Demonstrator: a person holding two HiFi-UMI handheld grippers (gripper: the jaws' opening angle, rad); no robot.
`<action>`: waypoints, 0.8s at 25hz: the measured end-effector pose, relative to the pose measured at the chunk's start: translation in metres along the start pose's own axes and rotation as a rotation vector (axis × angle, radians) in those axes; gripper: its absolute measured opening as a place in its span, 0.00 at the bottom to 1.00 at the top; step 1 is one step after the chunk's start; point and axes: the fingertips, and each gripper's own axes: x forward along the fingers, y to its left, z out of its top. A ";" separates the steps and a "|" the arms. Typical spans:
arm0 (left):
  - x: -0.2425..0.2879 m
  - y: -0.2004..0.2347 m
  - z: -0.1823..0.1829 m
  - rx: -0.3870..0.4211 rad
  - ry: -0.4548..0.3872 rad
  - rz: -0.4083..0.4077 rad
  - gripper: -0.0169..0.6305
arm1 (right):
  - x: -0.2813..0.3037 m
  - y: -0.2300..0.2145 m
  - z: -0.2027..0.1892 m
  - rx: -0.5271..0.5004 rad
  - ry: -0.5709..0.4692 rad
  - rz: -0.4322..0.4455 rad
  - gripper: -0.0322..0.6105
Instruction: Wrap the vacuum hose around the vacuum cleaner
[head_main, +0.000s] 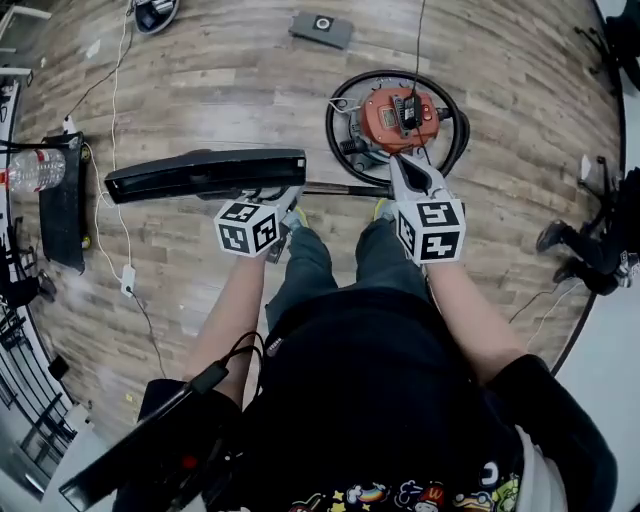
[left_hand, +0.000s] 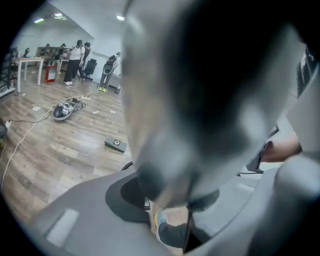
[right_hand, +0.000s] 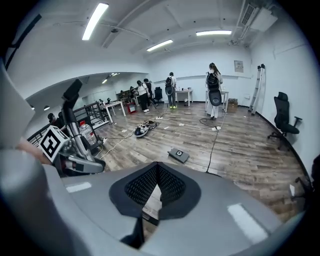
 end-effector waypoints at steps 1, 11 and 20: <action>0.011 0.005 -0.004 -0.015 0.009 0.014 0.27 | 0.006 -0.005 0.002 0.001 0.004 0.008 0.08; 0.116 0.032 -0.082 -0.151 0.085 0.109 0.27 | 0.029 -0.081 -0.028 0.022 0.052 0.070 0.08; 0.256 0.147 -0.169 -0.296 0.128 0.102 0.27 | 0.116 -0.113 -0.141 0.030 0.092 0.080 0.08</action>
